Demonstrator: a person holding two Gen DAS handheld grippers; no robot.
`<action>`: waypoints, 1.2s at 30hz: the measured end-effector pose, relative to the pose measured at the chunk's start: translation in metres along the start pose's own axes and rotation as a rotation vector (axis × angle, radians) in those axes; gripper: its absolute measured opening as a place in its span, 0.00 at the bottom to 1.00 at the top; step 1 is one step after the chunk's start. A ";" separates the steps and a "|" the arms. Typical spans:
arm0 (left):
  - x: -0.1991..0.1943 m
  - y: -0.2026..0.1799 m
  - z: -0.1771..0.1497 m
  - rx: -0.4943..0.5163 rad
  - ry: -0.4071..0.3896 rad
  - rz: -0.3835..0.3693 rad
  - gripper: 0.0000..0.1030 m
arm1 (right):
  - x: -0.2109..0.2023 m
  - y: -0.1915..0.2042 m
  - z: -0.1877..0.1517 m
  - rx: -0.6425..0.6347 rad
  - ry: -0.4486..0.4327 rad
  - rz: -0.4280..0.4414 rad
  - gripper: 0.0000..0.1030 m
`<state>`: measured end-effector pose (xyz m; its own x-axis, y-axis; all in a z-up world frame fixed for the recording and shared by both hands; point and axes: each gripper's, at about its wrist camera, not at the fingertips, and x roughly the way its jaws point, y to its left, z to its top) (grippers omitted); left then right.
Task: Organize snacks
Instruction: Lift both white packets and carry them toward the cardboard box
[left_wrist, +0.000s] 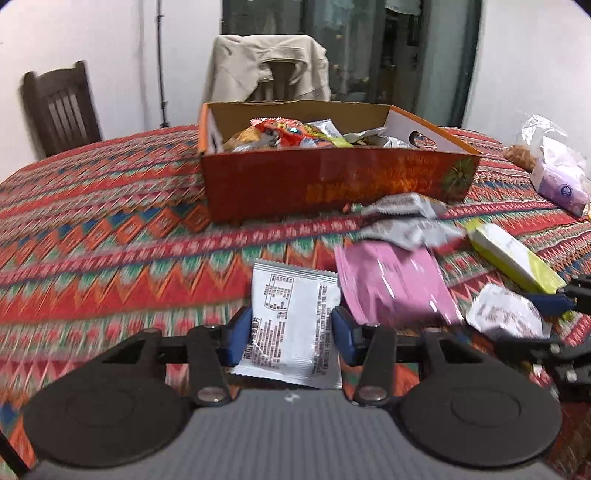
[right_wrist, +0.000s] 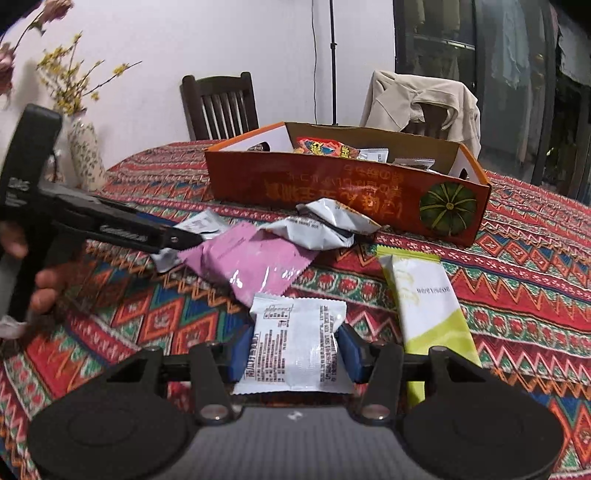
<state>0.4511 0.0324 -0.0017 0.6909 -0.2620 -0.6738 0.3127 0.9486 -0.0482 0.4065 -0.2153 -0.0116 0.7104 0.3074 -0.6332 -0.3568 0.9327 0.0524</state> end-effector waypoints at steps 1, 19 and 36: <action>-0.011 -0.003 -0.008 -0.020 0.000 0.008 0.46 | -0.005 0.001 -0.003 -0.005 -0.001 -0.003 0.48; -0.141 -0.063 -0.064 -0.169 -0.146 -0.101 0.46 | -0.106 0.007 -0.041 0.013 -0.101 0.004 0.48; -0.137 -0.074 -0.055 -0.141 -0.152 -0.111 0.46 | -0.126 -0.008 -0.050 0.060 -0.136 -0.031 0.48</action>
<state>0.2972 0.0080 0.0534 0.7508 -0.3795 -0.5406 0.3054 0.9252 -0.2253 0.2896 -0.2707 0.0286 0.7975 0.2971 -0.5252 -0.2995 0.9505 0.0828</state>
